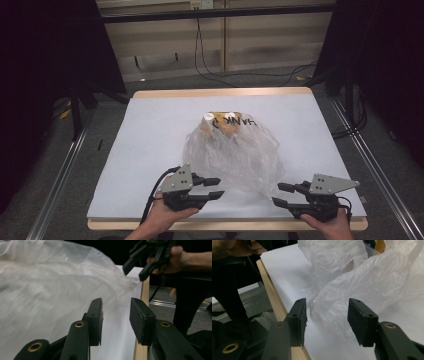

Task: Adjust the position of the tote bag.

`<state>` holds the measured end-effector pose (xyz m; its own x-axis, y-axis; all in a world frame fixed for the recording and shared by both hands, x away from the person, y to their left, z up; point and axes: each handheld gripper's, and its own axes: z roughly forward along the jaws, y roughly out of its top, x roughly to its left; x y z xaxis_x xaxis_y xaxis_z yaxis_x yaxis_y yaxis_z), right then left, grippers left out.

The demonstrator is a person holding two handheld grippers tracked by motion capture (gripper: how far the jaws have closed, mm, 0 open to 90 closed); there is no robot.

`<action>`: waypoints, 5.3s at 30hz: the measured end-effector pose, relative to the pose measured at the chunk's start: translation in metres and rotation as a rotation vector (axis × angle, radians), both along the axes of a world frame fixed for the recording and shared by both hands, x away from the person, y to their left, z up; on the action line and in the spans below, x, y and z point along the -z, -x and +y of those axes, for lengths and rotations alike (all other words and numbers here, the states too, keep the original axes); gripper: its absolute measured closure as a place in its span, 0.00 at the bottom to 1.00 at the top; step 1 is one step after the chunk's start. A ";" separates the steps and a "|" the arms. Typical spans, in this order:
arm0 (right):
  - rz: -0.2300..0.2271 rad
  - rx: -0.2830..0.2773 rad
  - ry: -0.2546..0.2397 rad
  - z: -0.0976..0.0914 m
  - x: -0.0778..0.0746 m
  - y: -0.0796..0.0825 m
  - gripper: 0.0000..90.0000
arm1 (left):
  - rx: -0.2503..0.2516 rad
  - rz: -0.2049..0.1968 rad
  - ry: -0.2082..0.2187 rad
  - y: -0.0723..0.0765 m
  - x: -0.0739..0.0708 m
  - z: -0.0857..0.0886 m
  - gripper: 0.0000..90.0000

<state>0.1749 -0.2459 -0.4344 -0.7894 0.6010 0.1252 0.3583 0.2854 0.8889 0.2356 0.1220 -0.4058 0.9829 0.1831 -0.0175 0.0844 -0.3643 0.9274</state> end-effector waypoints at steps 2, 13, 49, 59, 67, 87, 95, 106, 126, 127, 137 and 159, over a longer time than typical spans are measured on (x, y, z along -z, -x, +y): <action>0.012 -0.008 0.014 0.001 0.003 -0.002 0.52 | 0.021 -0.010 -0.001 -0.001 0.001 -0.012 0.68; 0.025 -0.081 0.089 0.016 0.014 -0.015 0.56 | 0.065 0.044 -0.083 0.000 0.036 -0.042 0.63; 0.056 0.041 0.019 -0.013 0.016 -0.026 1.00 | -0.005 -0.013 -0.200 -0.041 0.060 -0.105 0.59; 0.067 0.034 0.029 -0.012 0.018 -0.027 1.00 | -0.030 0.032 -0.326 -0.050 0.079 -0.116 0.67; 0.067 0.026 0.031 -0.011 0.018 -0.027 1.00 | -0.029 0.074 -0.331 -0.053 0.079 -0.119 0.89; 0.047 0.038 0.019 -0.014 0.015 -0.025 1.00 | 0.054 0.053 -0.236 -0.040 0.055 -0.102 1.00; 0.030 0.045 0.007 -0.015 0.011 -0.023 1.00 | 0.087 0.025 -0.173 -0.032 0.032 -0.082 1.00; -0.001 0.052 -0.005 -0.013 0.005 -0.021 1.00 | 0.042 -0.031 -0.109 -0.019 0.003 -0.029 1.00; -0.066 0.017 -0.010 0.008 -0.015 -0.027 1.00 | -0.199 -0.061 0.011 -0.034 -0.023 0.062 1.00; -0.086 0.013 -0.018 0.009 -0.022 -0.028 1.00 | -0.232 -0.066 0.036 -0.036 -0.029 0.074 1.00; -0.140 -0.003 -0.037 0.017 -0.042 -0.038 1.00 | -0.329 -0.097 0.097 -0.043 -0.051 0.115 1.00; -0.296 -0.015 -0.104 0.033 -0.105 -0.071 1.00 | -0.469 -0.126 0.191 -0.058 -0.080 0.166 1.00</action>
<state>0.2461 -0.2134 -0.3290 -0.8092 0.5853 -0.0509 0.0763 0.1906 0.9787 0.2936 0.2879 -0.3254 0.7928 0.6092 0.0194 0.0813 -0.1373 0.9872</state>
